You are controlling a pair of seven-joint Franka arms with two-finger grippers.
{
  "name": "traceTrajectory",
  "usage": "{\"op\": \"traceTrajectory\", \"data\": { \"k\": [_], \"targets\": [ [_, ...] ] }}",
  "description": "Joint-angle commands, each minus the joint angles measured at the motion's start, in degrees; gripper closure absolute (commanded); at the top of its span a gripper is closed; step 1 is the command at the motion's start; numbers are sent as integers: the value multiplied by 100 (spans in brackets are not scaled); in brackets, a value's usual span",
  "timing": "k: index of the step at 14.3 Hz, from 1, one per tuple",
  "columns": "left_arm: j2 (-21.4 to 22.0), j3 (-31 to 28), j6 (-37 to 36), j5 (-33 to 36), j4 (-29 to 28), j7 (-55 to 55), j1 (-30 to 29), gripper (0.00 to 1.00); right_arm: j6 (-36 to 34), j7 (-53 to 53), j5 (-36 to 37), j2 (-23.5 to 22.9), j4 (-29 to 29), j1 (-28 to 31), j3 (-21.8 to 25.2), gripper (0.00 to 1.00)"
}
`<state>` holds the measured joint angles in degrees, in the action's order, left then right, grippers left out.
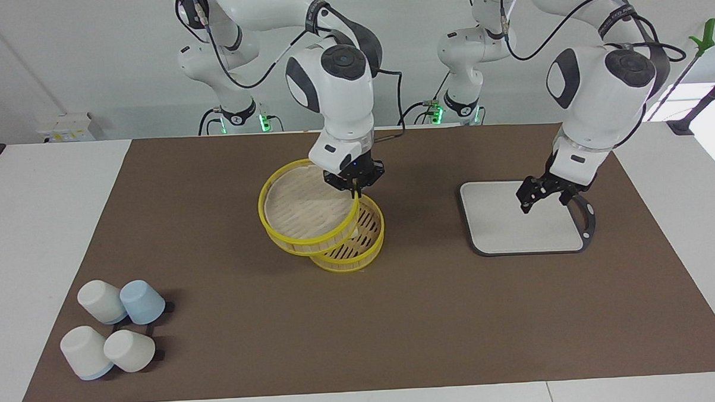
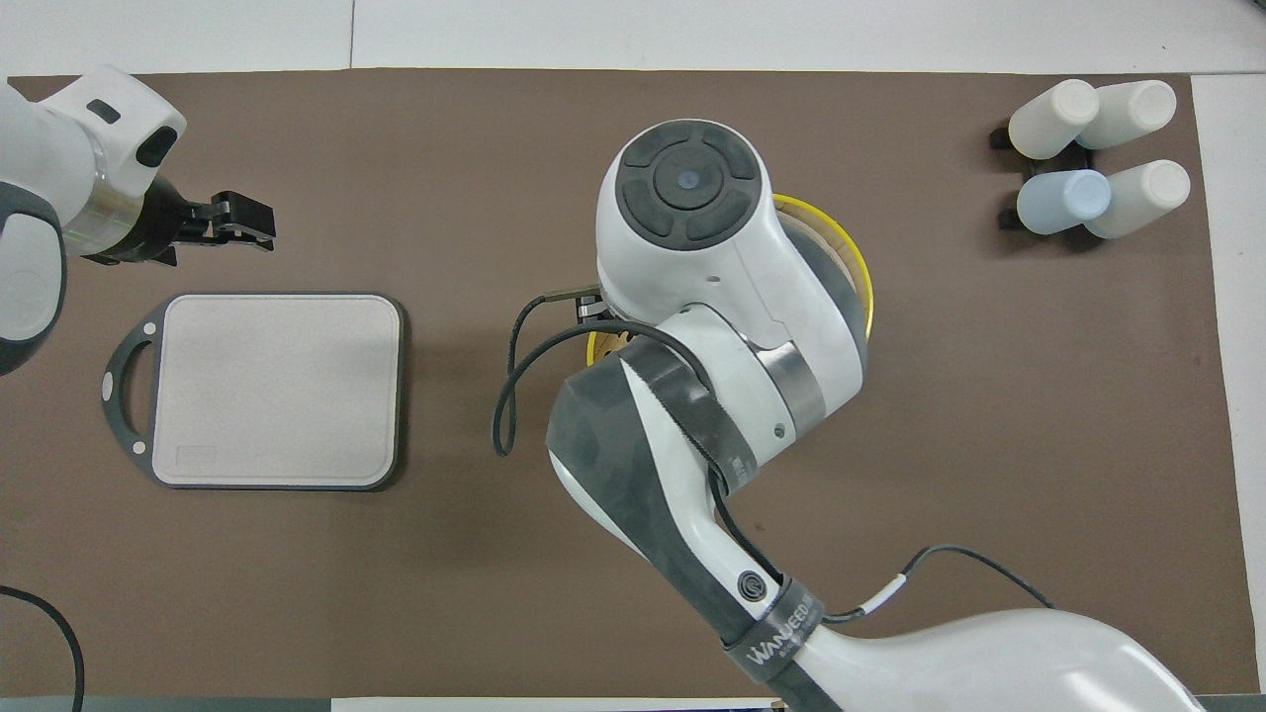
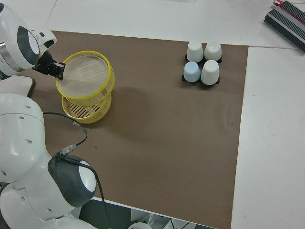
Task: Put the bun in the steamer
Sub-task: 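Lower the held lid onto the steamer with the right gripper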
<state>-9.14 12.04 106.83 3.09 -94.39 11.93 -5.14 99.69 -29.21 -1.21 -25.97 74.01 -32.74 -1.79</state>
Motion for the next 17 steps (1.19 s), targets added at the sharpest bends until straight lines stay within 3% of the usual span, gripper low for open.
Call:
{"op": "traceTrajectory", "data": {
  "k": [1, 8, 13, 17],
  "targets": [
    [210, -17, -293, -116, 16, -147, -83, 0, -433, -234, 130, -943, -1300, -250, 117, 100],
    [509, 0, -882, -107, 131, -147, -57, 0, -336, -392, 209, -1147, -1328, -768, 249, 100],
    [720, -26, -1594, -247, 123, -199, 57, 0, -47, -357, 227, -1120, -1136, -594, 240, 100],
    [1001, -52, -1604, -344, -35, -270, 57, 0, 181, -296, 183, -971, -696, -576, 240, 100]
  ]
}}
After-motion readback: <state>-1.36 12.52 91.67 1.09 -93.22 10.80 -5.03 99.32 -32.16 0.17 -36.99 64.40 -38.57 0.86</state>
